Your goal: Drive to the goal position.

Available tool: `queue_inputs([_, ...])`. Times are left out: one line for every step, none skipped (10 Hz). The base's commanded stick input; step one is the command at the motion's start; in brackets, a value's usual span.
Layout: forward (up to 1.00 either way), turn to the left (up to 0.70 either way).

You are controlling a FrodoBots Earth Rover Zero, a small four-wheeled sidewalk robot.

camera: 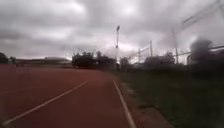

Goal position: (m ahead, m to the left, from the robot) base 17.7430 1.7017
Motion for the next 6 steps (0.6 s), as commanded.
queue_inputs([0.70,0.00])
queue_inputs([0.70,0.00])
queue_inputs([0.70,0.00])
queue_inputs([0.70,0.00])
queue_inputs([0.70,0.00])
queue_inputs([0.70,0.00])
